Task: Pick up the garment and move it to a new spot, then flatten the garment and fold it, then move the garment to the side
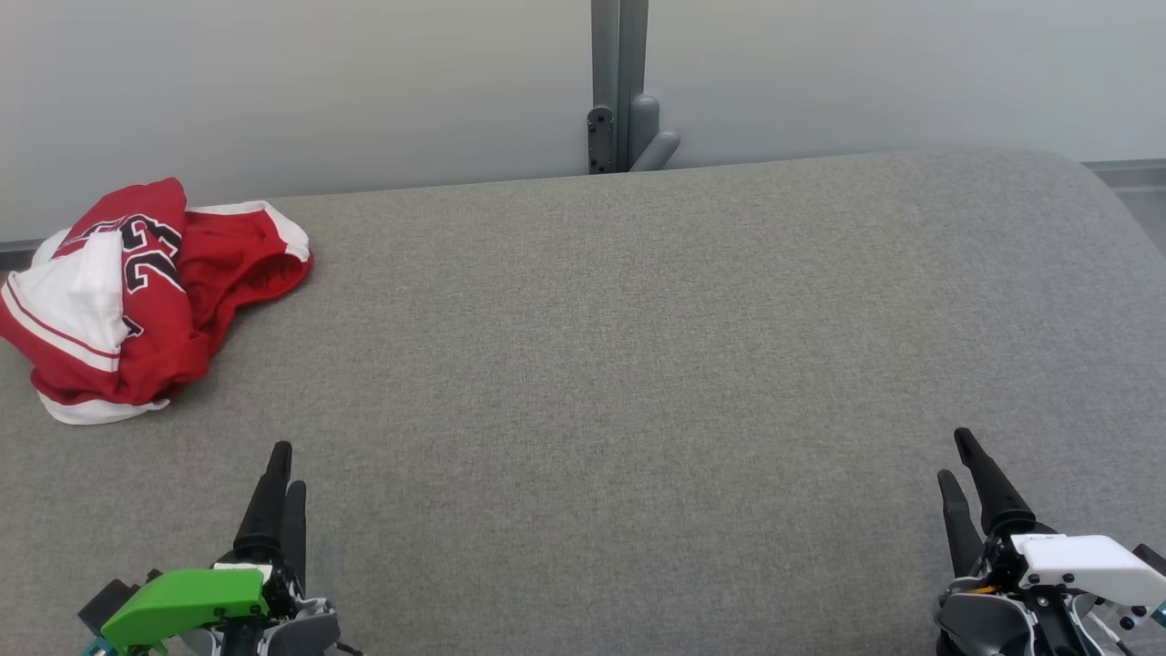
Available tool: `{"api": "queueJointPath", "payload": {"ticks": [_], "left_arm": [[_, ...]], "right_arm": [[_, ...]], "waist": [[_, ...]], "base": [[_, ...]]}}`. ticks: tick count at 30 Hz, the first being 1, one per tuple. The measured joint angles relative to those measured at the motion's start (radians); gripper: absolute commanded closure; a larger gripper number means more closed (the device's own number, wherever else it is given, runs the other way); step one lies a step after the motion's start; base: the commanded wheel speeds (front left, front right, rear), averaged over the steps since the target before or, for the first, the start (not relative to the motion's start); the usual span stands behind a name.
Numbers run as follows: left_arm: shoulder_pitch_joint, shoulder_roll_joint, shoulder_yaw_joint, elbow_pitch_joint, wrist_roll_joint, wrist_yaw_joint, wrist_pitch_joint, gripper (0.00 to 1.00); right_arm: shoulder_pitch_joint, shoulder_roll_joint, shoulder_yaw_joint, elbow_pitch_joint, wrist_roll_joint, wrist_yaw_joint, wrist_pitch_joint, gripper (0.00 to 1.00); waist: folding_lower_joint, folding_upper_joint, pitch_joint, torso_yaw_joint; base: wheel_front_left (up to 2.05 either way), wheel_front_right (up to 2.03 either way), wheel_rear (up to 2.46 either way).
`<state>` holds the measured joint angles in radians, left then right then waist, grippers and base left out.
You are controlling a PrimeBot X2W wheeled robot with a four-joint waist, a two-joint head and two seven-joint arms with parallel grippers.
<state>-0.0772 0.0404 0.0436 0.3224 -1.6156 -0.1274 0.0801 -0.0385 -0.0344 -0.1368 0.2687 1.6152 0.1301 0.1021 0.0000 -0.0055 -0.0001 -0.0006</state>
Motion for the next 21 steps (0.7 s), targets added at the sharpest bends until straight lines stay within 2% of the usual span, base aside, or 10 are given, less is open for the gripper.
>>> {"api": "queueJointPath", "payload": {"ticks": [10, 21], "left_arm": [[0.021, 0.0, -0.019, -0.045, 0.073, 0.0, -0.046, 0.0], [0.028, 0.0, -0.038, -0.125, 0.238, 0.014, -0.091, 0.0]], "right_arm": [[0.0, -0.001, 0.026, -0.011, -0.056, 0.0, -0.05, 0.0], [0.002, -0.002, 0.046, -0.081, -0.271, 0.0, -0.097, 0.0]], "waist": [[0.0, 0.0, 0.0, -0.001], [0.0, 0.0, 0.0, -0.002]], "base": [[0.0, 0.0, 0.0], [0.0, 0.0, 0.0]]}}
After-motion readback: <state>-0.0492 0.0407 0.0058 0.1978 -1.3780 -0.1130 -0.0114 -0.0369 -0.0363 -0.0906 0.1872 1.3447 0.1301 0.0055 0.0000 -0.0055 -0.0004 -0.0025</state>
